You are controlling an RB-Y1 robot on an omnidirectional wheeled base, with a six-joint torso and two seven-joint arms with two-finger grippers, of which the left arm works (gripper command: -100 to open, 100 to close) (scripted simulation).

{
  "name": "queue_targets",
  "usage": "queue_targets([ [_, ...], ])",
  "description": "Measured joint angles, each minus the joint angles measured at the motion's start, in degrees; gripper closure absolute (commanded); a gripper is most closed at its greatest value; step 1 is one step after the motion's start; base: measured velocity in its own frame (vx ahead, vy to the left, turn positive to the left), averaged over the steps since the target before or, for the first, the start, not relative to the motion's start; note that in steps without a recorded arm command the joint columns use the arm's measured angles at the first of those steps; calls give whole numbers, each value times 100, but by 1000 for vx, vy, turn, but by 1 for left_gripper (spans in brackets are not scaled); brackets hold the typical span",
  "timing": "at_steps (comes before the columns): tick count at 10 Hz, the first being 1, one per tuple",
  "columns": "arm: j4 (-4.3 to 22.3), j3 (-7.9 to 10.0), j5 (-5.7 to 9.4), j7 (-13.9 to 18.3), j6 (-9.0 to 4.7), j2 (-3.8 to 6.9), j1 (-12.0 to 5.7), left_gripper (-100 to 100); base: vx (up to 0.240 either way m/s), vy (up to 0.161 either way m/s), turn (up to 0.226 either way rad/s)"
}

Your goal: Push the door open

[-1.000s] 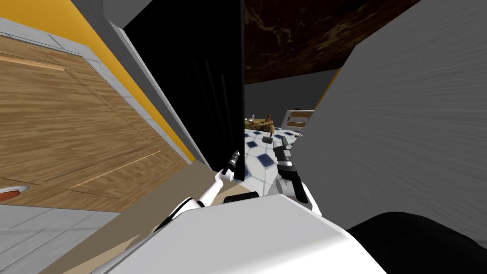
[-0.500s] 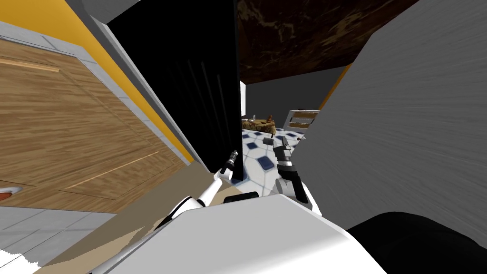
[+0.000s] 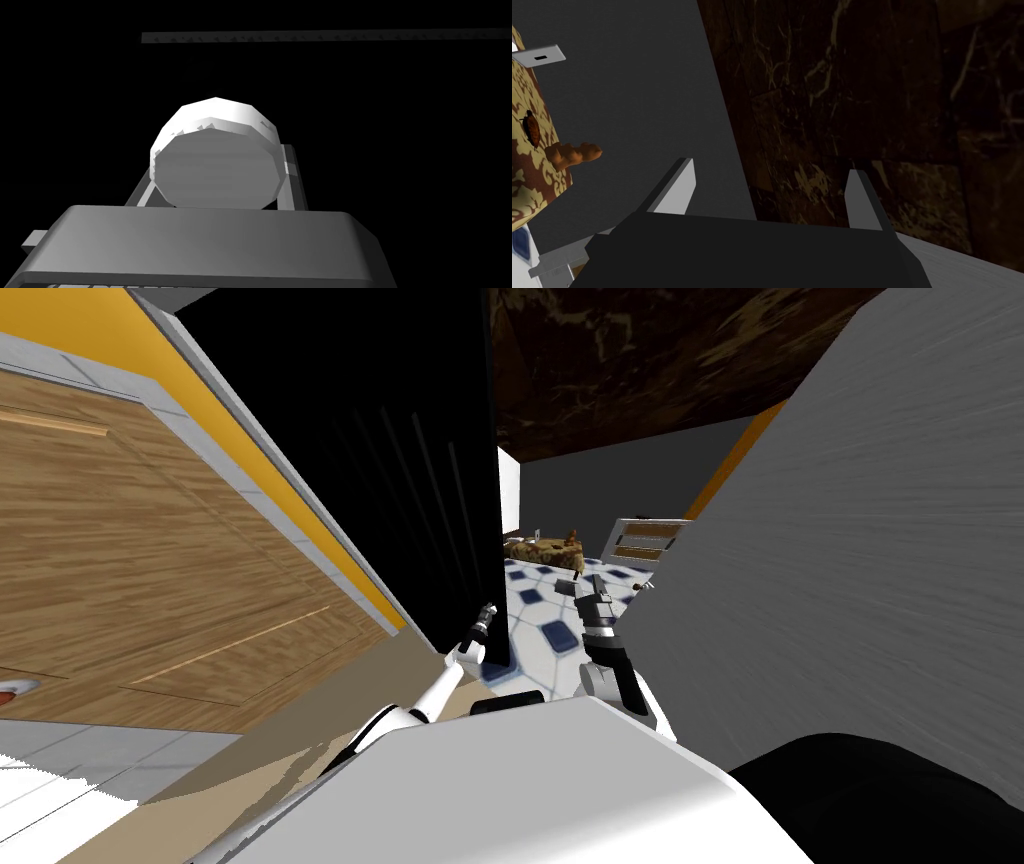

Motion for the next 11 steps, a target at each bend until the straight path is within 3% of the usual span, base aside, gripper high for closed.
queue_targets([
  [3, 209, 225, 27, -44, -56, 9, -92, 100, 131, -142, 99],
  [4, 106, 320, 38, -61, -39, 58, -47, -100, -51, -63, 51],
  [11, 28, 199, 56, -49, -23, -6, -10, -100, -206, 32, 6],
])
